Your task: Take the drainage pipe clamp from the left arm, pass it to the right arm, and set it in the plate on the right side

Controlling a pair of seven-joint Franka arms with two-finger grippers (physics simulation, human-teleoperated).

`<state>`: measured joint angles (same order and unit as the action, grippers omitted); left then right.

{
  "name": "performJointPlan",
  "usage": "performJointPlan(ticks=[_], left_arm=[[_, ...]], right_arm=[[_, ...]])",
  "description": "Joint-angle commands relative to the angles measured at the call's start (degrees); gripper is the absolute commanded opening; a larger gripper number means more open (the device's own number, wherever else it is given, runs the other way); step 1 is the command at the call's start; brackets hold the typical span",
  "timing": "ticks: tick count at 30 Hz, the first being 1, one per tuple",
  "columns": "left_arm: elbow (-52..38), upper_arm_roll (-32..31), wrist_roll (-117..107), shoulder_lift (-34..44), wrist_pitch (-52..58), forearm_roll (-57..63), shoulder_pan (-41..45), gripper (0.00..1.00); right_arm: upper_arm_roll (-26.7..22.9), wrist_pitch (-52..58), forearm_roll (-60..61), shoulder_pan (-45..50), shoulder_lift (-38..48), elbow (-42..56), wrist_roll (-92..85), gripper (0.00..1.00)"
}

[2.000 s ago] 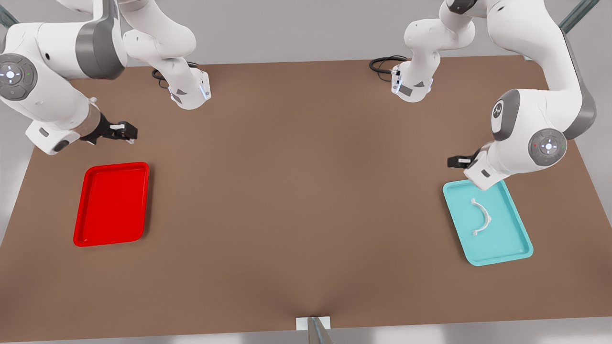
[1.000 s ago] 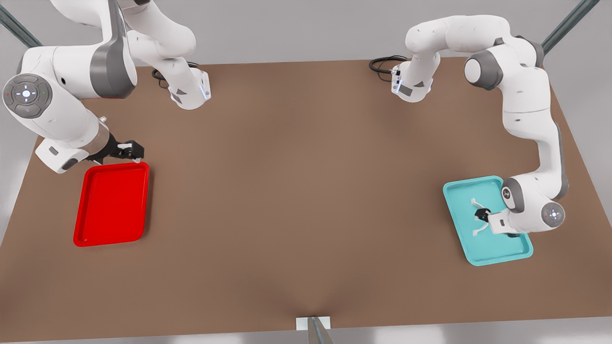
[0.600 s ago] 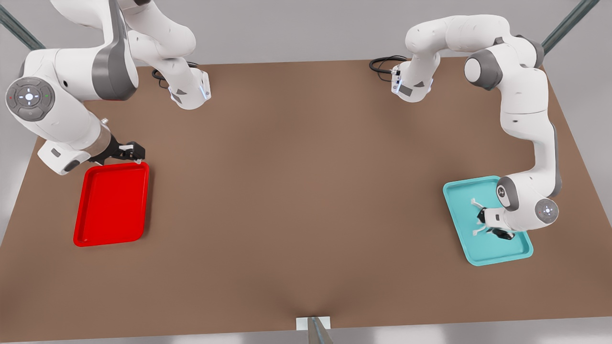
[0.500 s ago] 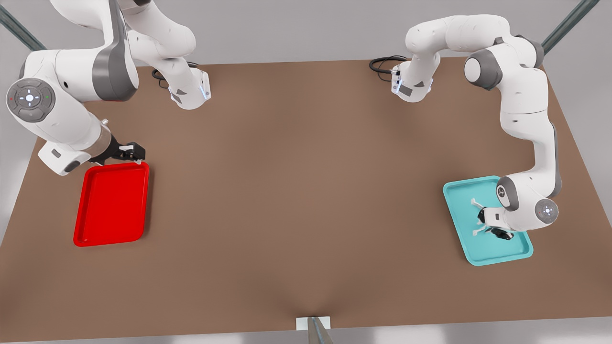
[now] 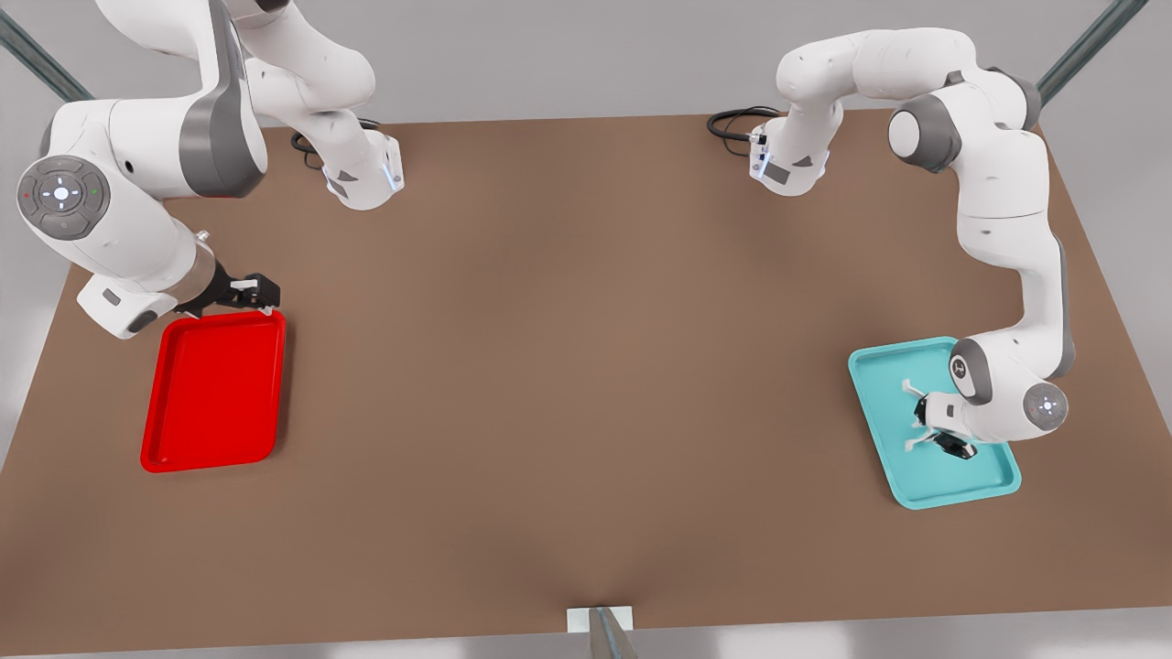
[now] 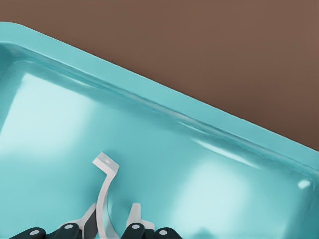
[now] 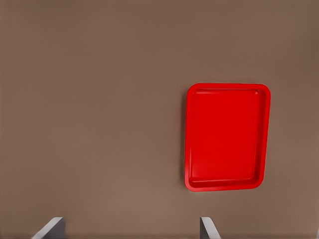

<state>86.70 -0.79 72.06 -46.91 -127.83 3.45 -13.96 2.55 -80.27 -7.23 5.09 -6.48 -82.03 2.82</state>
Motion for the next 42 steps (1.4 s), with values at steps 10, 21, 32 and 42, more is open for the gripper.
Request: performJointPlan(ticks=[10, 21, 32, 42], left_arm=[[0.0, 0.0, -0.3, 2.6, 3.2, 0.1, 0.7, 0.21], [-2.5, -0.3, -87.6, 16.9, 27.5, -4.9, 21.1, 0.21], [-20.4, -9.8, -161.5, 3.0, 23.0, -5.0, 37.6, 0.21], [-24.5, -11.0, -154.2, -0.4, 21.2, -4.9, 41.8, 0.21]], right_arm=[[0.1, -0.1, 0.0, 0.5, 0.0, 0.6, -0.5, 1.0], [0.1, -6.8, 7.3, 17.8, -8.7, 1.0, -0.4, 1.0], [0.1, -26.0, 11.9, 29.2, -16.9, 0.4, 0.4, 1.0], [1.4, -48.8, 12.7, 32.4, -17.4, -9.6, -0.4, 1.0]])
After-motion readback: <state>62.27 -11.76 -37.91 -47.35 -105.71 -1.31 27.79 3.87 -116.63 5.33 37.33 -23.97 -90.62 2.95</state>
